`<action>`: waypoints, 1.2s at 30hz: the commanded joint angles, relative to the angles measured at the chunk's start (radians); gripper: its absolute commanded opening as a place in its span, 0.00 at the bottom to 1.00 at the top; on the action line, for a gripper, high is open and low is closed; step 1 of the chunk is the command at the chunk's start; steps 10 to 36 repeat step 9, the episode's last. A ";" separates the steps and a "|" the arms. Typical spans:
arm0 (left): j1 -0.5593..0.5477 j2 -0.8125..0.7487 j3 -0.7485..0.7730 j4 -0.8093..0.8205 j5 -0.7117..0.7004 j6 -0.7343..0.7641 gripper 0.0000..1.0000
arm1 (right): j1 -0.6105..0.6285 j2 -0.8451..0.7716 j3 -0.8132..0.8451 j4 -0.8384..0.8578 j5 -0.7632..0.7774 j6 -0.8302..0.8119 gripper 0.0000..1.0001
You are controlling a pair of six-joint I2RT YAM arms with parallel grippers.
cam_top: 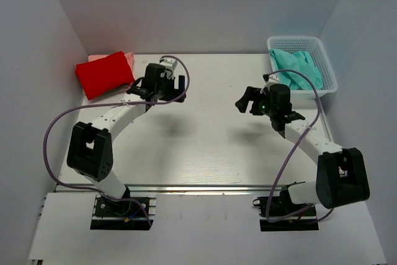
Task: Fold and stack the t-shirts
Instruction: Neatly place the folded tshirt to the corner
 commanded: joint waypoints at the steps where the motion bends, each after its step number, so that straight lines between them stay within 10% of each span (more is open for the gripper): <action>1: -0.015 -0.136 -0.092 0.076 -0.117 -0.044 1.00 | -0.003 -0.085 -0.055 0.009 0.066 -0.013 0.90; 36: -0.078 -0.259 -0.213 0.073 -0.220 -0.054 1.00 | 0.002 -0.175 -0.140 0.028 0.104 -0.019 0.90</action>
